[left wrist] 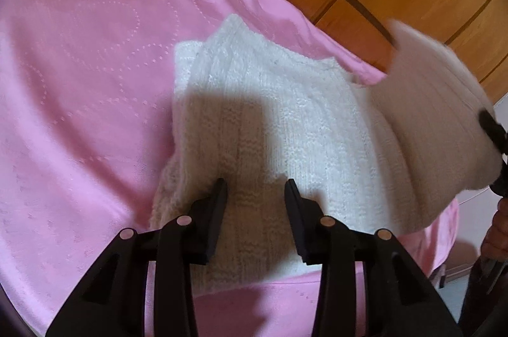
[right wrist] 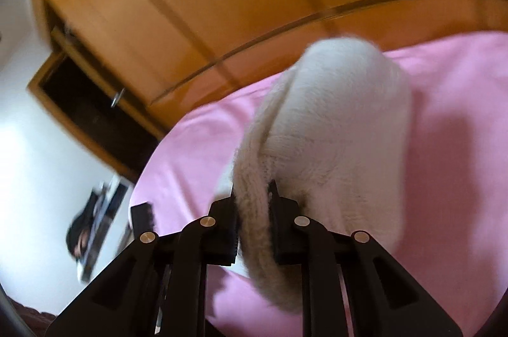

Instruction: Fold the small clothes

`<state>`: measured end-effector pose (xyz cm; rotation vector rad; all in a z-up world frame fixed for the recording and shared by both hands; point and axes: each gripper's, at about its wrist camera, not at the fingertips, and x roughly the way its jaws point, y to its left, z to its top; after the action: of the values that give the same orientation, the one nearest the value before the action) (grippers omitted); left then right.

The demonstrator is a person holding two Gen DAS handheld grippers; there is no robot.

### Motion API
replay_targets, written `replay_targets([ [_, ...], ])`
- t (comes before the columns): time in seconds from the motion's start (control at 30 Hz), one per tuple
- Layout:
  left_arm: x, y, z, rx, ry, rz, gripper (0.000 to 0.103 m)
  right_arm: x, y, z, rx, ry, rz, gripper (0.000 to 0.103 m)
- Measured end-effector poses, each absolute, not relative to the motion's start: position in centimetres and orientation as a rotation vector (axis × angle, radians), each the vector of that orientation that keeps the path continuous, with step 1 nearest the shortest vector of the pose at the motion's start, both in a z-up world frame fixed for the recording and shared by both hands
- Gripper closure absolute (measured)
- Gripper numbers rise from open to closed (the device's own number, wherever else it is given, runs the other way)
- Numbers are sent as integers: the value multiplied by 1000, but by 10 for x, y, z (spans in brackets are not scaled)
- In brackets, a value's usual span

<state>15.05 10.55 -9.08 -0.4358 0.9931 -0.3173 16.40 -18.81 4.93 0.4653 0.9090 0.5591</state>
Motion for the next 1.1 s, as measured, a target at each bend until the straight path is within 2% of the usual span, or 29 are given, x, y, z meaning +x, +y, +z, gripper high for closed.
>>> replay_targets([
  [0.1,145,118,-89,-521,976,-353,63,178,-128,39,404,954,633,89],
  [0.17,139,131,-86,-581,953,-371,56,183,-90,25,349,1003,672,89],
  [0.33,123,165,-80,-670,910,-358,52,177,-30,-13,151,1071,687,88],
  [0.43,118,177,-77,-721,903,-388,50,170,-25,-17,149,1061,732,75],
  [0.5,118,181,-76,-759,898,-416,48,159,-33,-7,181,1032,769,52],
  [0.57,120,181,-72,-787,891,-444,46,151,-49,7,220,986,780,43],
  [0.7,135,170,-70,-830,903,-508,40,131,-100,18,298,939,722,43],
  [0.87,162,146,-74,-841,969,-562,31,97,-183,6,354,947,523,43],
  [1.1,202,111,-80,-786,1124,-586,33,69,-231,-16,374,970,390,43],
])
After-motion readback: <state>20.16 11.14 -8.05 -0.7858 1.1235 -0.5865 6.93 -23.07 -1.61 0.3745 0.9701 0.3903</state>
